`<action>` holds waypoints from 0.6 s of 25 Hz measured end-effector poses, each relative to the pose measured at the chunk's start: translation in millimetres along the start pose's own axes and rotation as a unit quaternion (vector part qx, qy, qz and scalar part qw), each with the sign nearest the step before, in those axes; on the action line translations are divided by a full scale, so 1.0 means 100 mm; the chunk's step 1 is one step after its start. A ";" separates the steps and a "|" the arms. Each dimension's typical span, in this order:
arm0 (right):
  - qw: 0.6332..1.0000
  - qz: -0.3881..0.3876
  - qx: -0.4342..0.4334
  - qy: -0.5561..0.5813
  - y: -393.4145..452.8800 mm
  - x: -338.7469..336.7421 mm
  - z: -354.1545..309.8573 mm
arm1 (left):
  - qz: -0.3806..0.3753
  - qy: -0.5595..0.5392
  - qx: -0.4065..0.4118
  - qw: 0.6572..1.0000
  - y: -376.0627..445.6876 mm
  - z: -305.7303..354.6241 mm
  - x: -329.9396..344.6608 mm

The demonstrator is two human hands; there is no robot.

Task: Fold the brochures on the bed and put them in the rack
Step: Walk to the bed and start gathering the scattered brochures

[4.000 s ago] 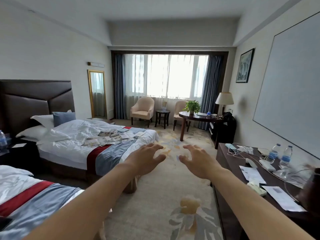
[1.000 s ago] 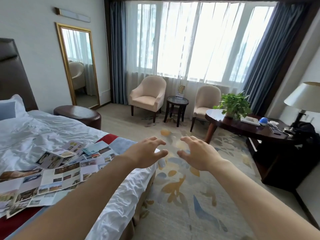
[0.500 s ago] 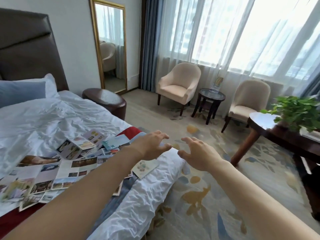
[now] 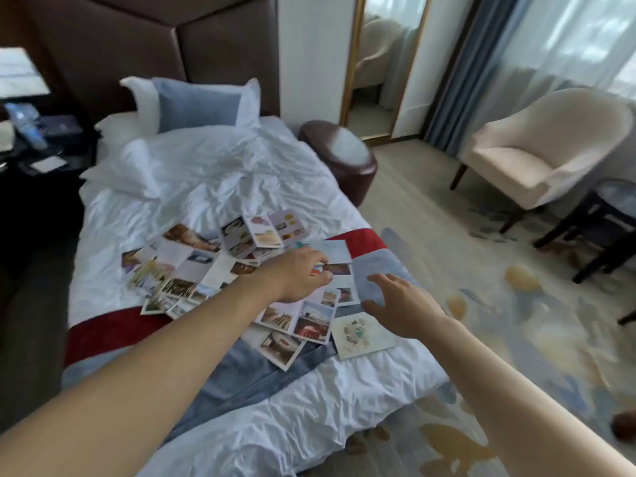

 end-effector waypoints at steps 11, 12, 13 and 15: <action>0.990 -0.113 -0.082 0.001 1.40 1.13 -0.76 | -0.049 -0.040 -0.104 0.993 0.64 -1.56 0.50; 0.989 -0.120 -0.083 0.002 1.50 1.22 -0.80 | -0.052 -0.042 -0.109 0.992 0.71 -1.68 0.56; 0.988 -0.128 -0.086 0.001 1.61 1.32 -0.85 | -0.057 -0.044 -0.115 0.991 0.77 -1.79 0.62; 0.985 -0.142 -0.098 -0.006 1.81 1.52 -0.96 | -0.067 -0.051 -0.137 0.987 0.87 -2.04 0.75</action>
Point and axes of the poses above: each hand's wrist, its own y-axis towards the middle knuckle, its own x-axis out of the palm, z = x × y, the point moved 10 cm from there along y, towards the middle knuckle, and after that the axes turned 3 degrees about z, right-handed, at the moved point
